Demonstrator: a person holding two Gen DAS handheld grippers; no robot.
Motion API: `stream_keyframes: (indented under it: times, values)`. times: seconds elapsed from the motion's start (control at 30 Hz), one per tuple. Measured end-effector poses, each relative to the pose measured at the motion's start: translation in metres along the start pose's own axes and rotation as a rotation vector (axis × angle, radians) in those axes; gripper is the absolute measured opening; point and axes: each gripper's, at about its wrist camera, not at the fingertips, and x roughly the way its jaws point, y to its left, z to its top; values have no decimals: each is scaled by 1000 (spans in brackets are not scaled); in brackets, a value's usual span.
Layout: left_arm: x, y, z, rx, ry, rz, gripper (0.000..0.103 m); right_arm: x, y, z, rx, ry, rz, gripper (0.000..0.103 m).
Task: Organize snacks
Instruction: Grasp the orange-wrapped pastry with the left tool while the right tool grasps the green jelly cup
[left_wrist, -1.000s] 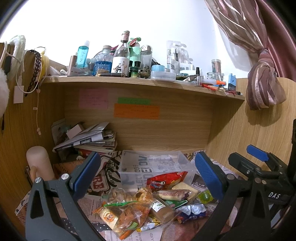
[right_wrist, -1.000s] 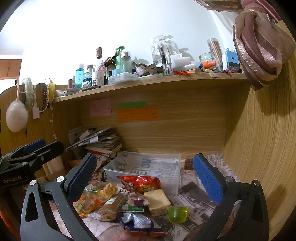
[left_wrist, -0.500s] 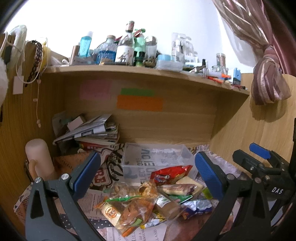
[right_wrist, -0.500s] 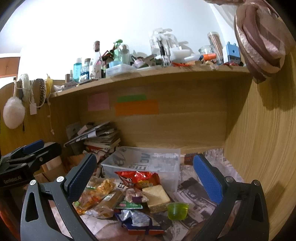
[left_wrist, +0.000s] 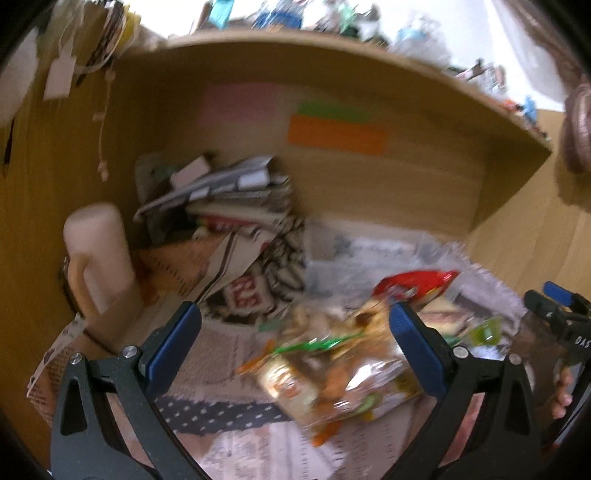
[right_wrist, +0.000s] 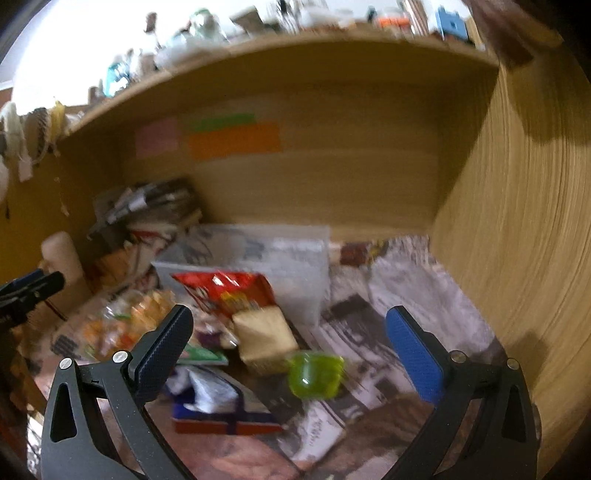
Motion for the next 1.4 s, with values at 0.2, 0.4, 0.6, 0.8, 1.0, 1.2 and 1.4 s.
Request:
stream_keyframes:
  times: [0.2,0.4,0.6,0.8,1.0,1.2,1.4]
  values:
    - [30,20,-17,-27,120,16,103,18,-13,-11,14,104,-34,103]
    - [50,30,-33,-41,208,47,102,29,-23,-19,36,170,-41,103]
    - [70,35,-40,-76,278,40,99,45,-25,-25,45,225,-18,103]
    - [91,47,-47,-132,328,9,95,60,-22,-28,46,265,3,98]
    - [92,54,-45,-93,330,33,94,72,-33,-32,103,316,36,81]
    - [90,56,-42,-93,366,13,85,78,-36,-36,126,351,62,67]
    - [95,41,-45,-98,378,-14,82,82,-34,-36,127,360,86,59]
